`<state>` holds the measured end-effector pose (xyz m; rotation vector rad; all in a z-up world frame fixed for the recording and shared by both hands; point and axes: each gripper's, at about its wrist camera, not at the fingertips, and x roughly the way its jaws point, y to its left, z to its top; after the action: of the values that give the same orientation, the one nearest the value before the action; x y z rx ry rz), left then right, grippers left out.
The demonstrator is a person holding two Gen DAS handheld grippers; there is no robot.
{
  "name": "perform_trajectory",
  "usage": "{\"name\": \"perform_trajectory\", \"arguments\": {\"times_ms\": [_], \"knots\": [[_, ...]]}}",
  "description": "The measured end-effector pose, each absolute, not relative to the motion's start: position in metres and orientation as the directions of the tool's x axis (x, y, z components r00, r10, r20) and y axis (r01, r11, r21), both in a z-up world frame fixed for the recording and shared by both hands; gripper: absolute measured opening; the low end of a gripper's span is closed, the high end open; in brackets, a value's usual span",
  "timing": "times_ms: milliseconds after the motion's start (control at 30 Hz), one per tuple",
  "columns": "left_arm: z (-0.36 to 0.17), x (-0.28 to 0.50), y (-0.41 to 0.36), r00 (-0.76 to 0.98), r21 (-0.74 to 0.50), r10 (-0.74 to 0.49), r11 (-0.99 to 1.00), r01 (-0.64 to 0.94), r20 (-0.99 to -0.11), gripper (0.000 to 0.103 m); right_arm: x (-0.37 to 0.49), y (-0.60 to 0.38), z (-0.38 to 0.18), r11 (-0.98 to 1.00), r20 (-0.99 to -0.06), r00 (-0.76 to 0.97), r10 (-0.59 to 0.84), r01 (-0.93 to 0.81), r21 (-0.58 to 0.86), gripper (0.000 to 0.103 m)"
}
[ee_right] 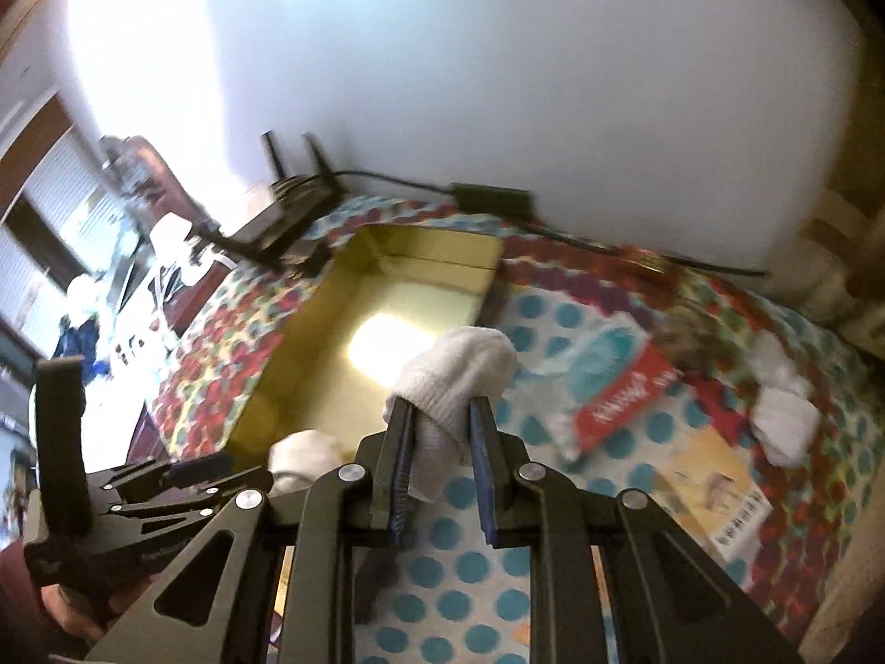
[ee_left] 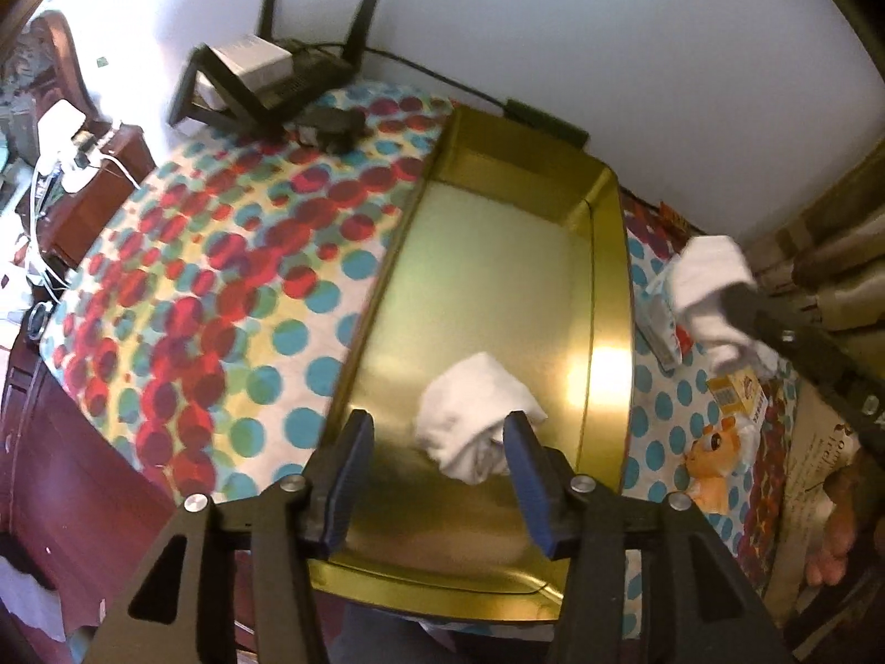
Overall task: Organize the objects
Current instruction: 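Release the sock in the tray with the left gripper while the right gripper carries its sock into the tray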
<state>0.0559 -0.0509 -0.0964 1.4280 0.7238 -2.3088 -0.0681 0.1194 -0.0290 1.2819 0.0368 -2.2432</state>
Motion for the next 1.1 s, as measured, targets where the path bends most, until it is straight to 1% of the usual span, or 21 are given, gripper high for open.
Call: {"name": "perform_trajectory", "arguments": {"times_ms": [233, 567, 767, 833, 867, 1033, 1067, 1100], "knots": [[-0.089, 0.077, -0.070, -0.455, -0.236, -0.076, -0.771, 0.591, -0.887, 0.051, -0.067, 0.064, -0.045, -0.782, -0.818, -0.315, -0.481, 0.577, 0.237, 0.018], [-0.077, 0.106, -0.087, -0.467, -0.204, -0.162, -0.743, 0.637, -0.870, 0.051, -0.070, 0.009, -0.073, -0.763, -0.862, -0.276, -0.424, 0.622, 0.176, 0.019], [-0.085, 0.109, -0.093, -0.432, -0.208, -0.114, -0.749, 0.629, -0.895, 0.052, -0.071, -0.002, -0.087, -0.778, -0.877, -0.268, -0.400, 0.605, 0.170, 0.019], [-0.086, 0.109, -0.092, -0.426, -0.202, -0.111, -0.755, 0.623, -0.898, 0.053, -0.071, -0.003, -0.089, -0.784, -0.880, -0.267, -0.392, 0.598, 0.168, 0.021], [-0.086, 0.109, -0.091, -0.425, -0.198, -0.112, -0.760, 0.619, -0.898, 0.055, -0.071, -0.003, -0.091, -0.787, -0.882, -0.263, -0.390, 0.593, 0.171, 0.021], [-0.083, 0.105, -0.086, -0.429, -0.185, -0.113, -0.784, 0.593, -0.896, 0.057, -0.069, -0.003, -0.091, -0.790, -0.879, -0.267, -0.396, 0.587, 0.177, 0.023], [-0.082, 0.105, -0.085, -0.432, -0.183, -0.113, -0.789, 0.587, -0.895, 0.058, -0.068, -0.003, -0.089, -0.792, -0.875, -0.276, -0.398, 0.585, 0.176, 0.024], [-0.081, 0.103, -0.084, -0.435, -0.183, -0.113, -0.793, 0.581, -0.893, 0.058, -0.067, -0.003, -0.088, -0.792, -0.872, -0.282, -0.399, 0.585, 0.173, 0.030]]}}
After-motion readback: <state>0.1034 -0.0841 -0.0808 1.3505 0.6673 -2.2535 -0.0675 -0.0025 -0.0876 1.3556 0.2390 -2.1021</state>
